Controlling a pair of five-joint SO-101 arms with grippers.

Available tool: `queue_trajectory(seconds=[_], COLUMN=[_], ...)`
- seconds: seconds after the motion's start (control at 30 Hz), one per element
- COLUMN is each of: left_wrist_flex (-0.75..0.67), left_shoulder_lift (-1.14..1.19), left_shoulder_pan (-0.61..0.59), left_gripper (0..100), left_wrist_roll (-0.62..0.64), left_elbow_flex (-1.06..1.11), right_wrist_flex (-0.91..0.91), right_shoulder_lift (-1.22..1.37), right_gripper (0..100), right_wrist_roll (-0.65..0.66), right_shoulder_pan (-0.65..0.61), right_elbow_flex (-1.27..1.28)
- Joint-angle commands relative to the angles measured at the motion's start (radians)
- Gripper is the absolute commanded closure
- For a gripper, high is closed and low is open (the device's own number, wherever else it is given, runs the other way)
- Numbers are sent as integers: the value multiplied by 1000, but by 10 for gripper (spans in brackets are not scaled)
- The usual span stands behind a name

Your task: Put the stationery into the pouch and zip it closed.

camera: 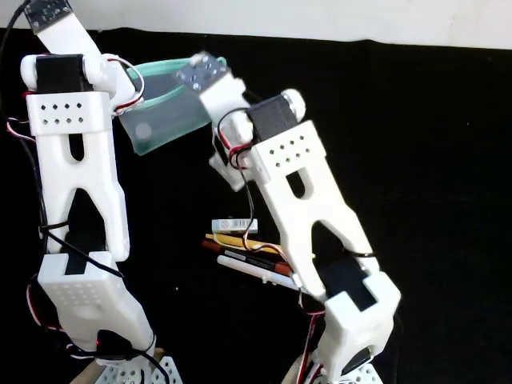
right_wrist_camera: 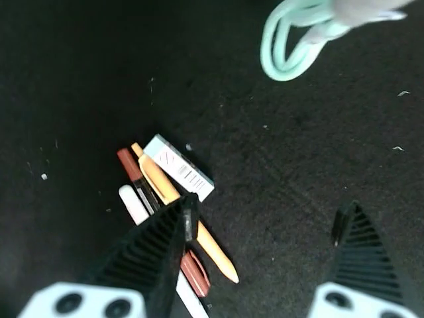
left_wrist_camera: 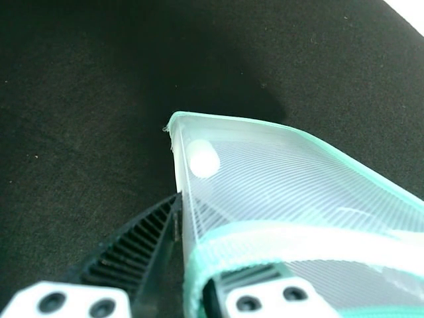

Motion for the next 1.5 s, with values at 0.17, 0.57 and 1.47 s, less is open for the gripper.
queue_trajectory(seconds=[0.17,0.57,1.47], left_wrist_flex=[5,-2,2], left_shoulder_lift=[5,90,130], left_shoulder_pan=[-15,-15,-15], left_gripper=[993,993,993], left_wrist_roll=[-11,-11,-11], left_elbow_flex=[-18,-24,-50], right_wrist_flex=[-120,-395,-825], right_shoulder_lift=[-59,-61,105], right_gripper=[684,684,684], right_wrist_roll=[106,275,433], right_shoulder_pan=[-2,-4,-153], right_elbow_flex=[219,524,763])
